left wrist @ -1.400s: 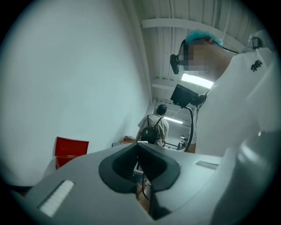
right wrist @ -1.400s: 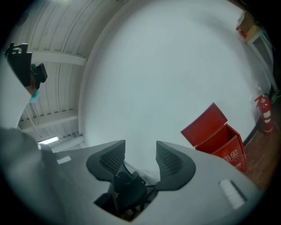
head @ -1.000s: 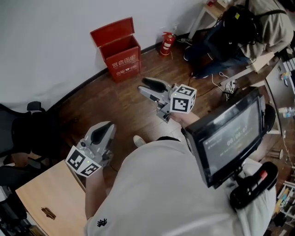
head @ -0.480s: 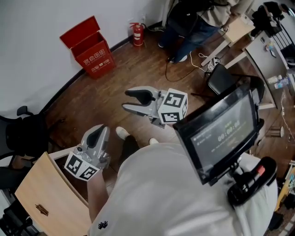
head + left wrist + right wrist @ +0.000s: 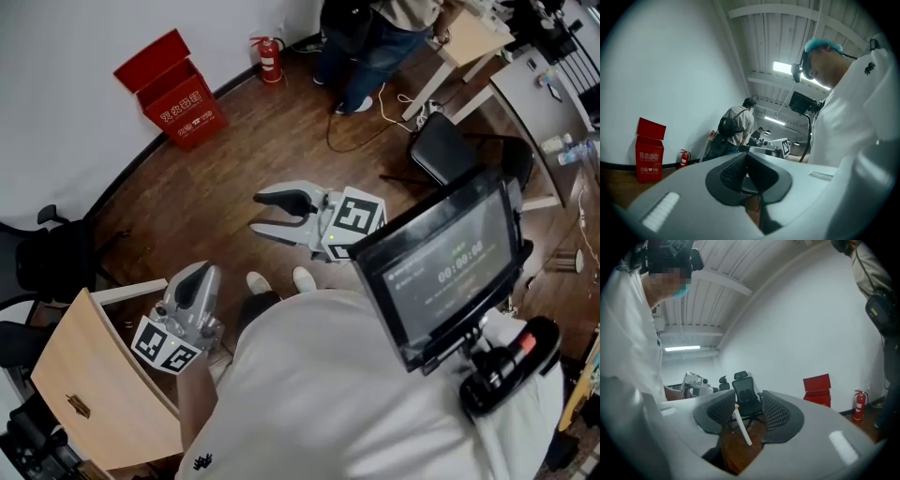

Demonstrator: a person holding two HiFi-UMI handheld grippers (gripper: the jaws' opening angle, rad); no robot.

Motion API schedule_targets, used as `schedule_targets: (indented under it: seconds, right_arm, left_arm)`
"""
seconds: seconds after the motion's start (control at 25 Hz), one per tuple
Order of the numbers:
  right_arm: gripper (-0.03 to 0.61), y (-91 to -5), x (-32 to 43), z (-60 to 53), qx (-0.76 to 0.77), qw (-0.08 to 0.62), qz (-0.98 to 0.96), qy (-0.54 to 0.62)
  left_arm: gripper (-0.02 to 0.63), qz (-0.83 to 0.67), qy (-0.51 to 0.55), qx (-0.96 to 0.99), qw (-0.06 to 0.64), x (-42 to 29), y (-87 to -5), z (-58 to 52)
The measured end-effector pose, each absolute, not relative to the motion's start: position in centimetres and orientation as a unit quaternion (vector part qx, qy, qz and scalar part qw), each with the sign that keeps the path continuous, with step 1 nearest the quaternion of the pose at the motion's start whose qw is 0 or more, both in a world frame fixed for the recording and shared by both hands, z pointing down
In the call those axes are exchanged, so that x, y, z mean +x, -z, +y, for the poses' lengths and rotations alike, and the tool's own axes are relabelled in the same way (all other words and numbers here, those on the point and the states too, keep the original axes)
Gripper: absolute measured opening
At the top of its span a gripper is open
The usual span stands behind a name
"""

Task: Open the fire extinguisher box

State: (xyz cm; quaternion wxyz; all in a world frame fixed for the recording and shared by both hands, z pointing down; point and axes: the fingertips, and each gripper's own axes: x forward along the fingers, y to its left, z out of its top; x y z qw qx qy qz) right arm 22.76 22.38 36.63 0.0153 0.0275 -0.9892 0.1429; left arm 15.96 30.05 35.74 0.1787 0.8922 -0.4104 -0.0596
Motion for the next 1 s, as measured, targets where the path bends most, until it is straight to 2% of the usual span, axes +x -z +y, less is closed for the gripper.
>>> schedule_targets:
  seconds: [1.0]
  right_arm:
    - [0.178, -35.7, 22.1, 22.2, 0.023, 0.023, -0.993, -0.11]
  left_arm:
    - [-0.005, -0.397, 0.044, 0.902, 0.162, 17.4, -35.3, 28.8]
